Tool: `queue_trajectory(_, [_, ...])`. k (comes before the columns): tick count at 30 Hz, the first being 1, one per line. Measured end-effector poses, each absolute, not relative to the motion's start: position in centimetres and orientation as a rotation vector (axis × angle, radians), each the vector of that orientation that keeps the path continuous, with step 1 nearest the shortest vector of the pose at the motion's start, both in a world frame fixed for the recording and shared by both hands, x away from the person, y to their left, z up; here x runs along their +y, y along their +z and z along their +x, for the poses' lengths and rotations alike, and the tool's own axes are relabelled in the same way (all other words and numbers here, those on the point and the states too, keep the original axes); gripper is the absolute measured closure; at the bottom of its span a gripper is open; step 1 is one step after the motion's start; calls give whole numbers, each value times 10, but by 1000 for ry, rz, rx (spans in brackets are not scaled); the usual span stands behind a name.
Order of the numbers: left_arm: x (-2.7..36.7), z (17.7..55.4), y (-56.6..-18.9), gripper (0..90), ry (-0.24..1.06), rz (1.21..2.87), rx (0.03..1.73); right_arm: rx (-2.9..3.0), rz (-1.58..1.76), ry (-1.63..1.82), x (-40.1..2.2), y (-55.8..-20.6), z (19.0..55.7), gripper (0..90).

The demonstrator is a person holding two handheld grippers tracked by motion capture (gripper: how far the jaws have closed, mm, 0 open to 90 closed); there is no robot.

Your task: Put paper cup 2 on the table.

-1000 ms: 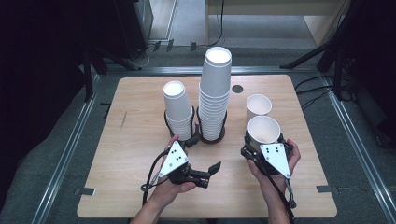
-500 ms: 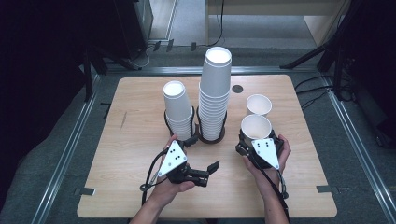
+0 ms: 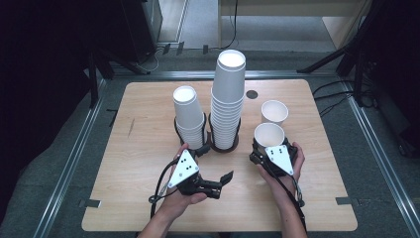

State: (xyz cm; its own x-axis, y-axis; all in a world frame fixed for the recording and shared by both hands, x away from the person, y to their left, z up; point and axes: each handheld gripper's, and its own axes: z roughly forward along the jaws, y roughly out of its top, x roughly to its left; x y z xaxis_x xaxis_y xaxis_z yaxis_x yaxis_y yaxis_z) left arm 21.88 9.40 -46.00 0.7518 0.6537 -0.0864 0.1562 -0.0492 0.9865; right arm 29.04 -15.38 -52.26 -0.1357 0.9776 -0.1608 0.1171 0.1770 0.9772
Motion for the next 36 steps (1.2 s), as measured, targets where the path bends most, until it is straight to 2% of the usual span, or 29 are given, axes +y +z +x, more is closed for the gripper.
queue_trajectory(23, [94,218,-461,0,455,1602,669,1531,1142,1068,-155,-540,301,132])
queue_trajectory(36, [93,218,-462,0,456,1607,665,1554,1165,1090,-158,-539,300,123])
